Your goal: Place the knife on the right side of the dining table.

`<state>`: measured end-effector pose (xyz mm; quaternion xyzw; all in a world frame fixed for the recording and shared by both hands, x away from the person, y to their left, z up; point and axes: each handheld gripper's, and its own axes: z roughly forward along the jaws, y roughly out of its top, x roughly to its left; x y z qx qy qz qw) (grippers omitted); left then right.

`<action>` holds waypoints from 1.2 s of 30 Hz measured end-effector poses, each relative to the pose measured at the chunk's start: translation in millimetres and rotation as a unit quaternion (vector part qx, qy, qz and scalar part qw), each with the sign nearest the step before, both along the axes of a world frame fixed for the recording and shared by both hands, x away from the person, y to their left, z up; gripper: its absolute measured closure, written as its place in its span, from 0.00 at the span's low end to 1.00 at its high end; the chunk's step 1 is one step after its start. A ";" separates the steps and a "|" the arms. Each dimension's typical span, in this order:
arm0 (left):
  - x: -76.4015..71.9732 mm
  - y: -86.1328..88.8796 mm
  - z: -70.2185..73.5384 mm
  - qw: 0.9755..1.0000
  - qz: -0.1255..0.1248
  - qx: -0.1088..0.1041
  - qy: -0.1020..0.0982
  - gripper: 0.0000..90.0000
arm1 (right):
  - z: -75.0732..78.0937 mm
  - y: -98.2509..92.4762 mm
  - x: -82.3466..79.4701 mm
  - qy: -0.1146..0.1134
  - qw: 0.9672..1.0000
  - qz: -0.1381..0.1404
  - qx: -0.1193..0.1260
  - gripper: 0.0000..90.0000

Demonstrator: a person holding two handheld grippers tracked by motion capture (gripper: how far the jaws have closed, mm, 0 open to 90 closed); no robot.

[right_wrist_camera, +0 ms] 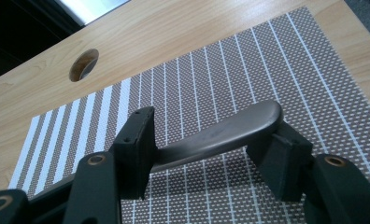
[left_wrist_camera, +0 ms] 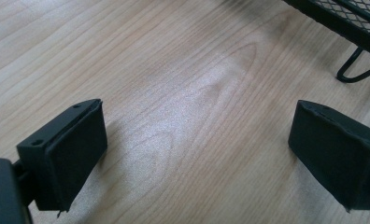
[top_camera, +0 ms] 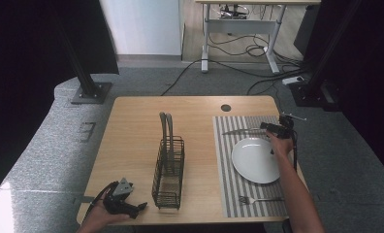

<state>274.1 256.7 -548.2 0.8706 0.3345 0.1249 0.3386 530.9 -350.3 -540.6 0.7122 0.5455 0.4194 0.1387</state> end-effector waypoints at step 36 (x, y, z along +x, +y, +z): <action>-0.5 0.0 0.0 1.000 -0.003 -0.001 0.000 0.05 | 4.3 -3.4 -2.8 0.034 0.998 -0.037 -0.036 0.40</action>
